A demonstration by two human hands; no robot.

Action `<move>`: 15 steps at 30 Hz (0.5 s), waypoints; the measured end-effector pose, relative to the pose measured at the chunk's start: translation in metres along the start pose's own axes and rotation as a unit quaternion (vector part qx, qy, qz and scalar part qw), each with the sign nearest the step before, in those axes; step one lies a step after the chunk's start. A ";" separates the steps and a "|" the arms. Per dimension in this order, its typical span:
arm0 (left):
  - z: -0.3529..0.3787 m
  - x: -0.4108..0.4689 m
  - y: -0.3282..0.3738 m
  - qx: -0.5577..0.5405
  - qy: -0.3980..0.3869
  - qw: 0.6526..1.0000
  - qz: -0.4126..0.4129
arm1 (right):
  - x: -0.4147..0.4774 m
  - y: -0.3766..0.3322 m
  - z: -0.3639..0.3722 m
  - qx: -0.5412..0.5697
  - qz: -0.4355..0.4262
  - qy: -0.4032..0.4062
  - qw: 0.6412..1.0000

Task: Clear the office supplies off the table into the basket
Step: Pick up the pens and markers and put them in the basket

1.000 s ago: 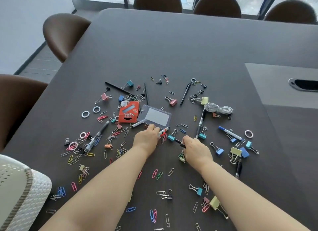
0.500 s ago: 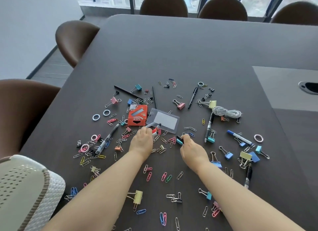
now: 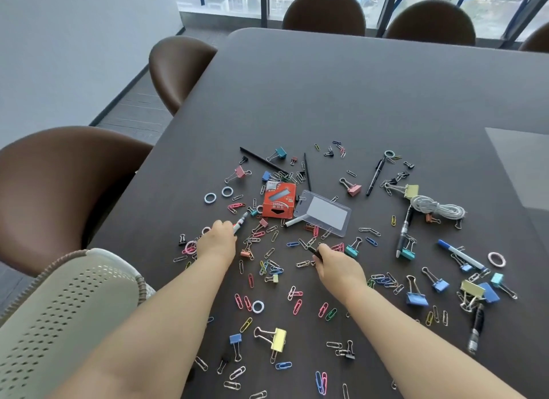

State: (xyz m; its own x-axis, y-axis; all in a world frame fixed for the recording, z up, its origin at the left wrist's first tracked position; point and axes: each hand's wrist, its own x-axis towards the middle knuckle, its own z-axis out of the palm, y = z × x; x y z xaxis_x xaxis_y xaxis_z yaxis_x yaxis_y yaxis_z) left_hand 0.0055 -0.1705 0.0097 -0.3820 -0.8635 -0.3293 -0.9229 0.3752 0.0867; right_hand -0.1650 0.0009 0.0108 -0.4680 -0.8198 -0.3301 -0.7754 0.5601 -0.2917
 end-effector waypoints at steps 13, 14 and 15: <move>-0.015 0.016 0.047 -0.071 0.050 0.993 0.075 | 0.015 0.030 -0.017 0.048 0.060 0.035 0.996; -0.017 0.019 0.058 -0.074 0.048 0.992 0.093 | 0.018 0.034 -0.021 0.051 0.064 0.042 0.996; -0.018 0.022 0.069 -0.072 0.042 0.990 0.112 | 0.020 0.039 -0.024 0.056 0.068 0.049 0.995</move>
State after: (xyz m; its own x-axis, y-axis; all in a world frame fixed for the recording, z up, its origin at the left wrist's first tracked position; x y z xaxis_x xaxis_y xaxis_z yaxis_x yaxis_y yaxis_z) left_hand -0.0676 -0.1697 0.0254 -0.5744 -0.7918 -0.2074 -0.8099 0.5131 0.2842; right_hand -0.2145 0.0033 0.0141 -0.6089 -0.7401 -0.2854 -0.6528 0.6720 -0.3498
